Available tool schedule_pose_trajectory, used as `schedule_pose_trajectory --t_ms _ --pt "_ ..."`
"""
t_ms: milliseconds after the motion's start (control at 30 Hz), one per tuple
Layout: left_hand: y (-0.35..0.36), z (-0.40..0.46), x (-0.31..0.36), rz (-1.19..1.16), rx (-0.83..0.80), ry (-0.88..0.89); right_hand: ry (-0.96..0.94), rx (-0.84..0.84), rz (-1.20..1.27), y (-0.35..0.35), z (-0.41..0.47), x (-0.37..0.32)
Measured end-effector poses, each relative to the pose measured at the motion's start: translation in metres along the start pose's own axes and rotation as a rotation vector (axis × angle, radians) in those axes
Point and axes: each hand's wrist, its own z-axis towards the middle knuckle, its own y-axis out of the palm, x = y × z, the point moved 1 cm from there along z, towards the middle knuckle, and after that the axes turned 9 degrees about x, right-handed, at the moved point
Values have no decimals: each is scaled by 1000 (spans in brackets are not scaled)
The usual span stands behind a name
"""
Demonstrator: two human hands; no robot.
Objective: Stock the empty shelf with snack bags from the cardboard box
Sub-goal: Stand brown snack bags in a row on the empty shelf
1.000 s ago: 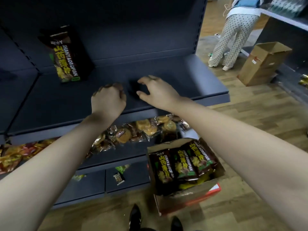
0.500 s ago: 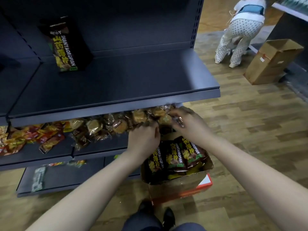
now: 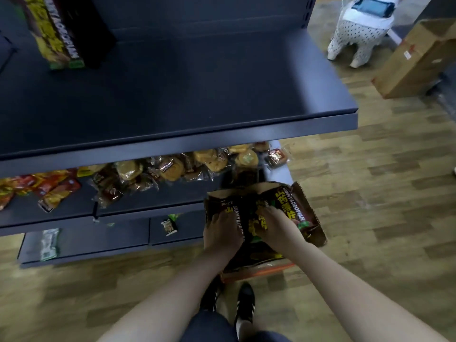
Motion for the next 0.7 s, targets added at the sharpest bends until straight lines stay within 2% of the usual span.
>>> schedule_pose_trajectory --t_ms 133,467,700 --pt "23 8 -3 -15 -15 -34 60 -39 -81 29 6 2" --pt "54 27 -3 93 -68 6 183 46 -157 59 25 -2" --pt "60 39 -1 138 -123 -26 205 -108 -169 67 40 -4"
